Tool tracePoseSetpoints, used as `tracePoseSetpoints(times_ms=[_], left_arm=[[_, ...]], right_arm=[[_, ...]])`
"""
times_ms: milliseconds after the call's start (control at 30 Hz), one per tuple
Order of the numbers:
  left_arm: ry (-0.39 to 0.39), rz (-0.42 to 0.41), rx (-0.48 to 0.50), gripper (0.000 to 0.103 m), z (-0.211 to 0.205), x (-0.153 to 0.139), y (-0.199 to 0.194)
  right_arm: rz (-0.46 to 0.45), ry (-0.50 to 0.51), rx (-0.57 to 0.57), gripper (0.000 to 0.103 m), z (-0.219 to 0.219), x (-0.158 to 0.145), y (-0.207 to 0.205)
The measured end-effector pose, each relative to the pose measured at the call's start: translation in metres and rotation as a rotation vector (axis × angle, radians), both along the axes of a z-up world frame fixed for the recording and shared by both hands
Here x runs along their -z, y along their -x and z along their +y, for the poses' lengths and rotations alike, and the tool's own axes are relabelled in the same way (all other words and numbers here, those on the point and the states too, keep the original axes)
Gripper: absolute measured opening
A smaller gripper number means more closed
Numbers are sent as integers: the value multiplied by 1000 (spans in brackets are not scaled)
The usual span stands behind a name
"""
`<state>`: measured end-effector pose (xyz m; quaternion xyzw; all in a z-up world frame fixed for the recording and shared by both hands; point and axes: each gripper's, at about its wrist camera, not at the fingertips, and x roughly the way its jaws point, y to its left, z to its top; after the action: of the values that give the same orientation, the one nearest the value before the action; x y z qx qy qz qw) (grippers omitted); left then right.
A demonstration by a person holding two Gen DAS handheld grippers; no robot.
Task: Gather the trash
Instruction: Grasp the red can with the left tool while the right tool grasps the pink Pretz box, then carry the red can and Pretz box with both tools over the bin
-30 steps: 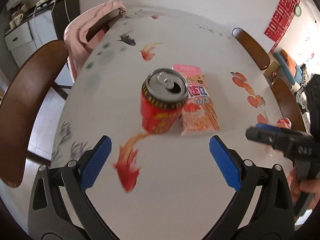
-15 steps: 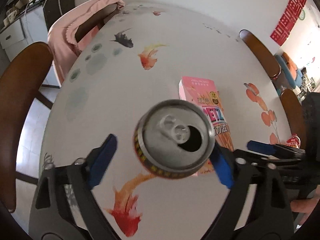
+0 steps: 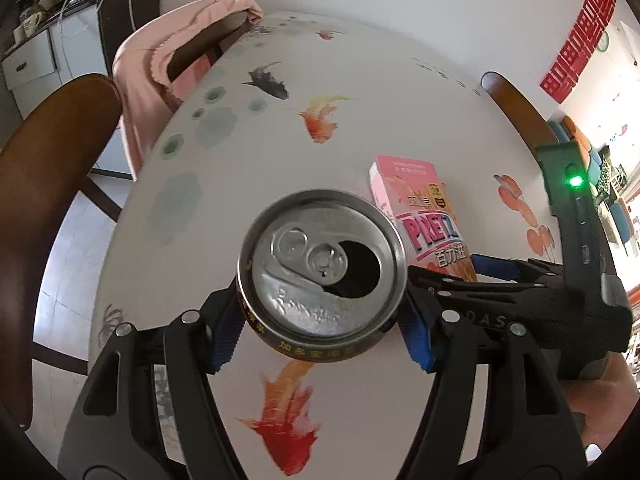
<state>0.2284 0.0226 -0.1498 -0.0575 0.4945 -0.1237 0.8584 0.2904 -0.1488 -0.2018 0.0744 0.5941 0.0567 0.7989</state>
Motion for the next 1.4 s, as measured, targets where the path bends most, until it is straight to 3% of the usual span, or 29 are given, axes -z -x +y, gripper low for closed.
tracePoseSetpoints(times_ms=[300, 533, 833, 1100, 1400], left_arm=[[15, -7, -12, 64, 13, -2, 7], [13, -13, -46, 64, 27, -9, 19], [2, -56, -169, 64, 74, -34, 62], [-21, -75, -351, 64, 145, -52, 153], [-67, -6, -637, 64, 258, -37, 302]], right_arm=[[-16, 55, -41, 86, 7, 10, 2], [0, 23, -93, 84, 5, 7, 3], [-58, -63, -196, 84, 34, -36, 23], [-88, -206, -407, 84, 127, -79, 69], [-2, -340, -716, 84, 275, -80, 169]])
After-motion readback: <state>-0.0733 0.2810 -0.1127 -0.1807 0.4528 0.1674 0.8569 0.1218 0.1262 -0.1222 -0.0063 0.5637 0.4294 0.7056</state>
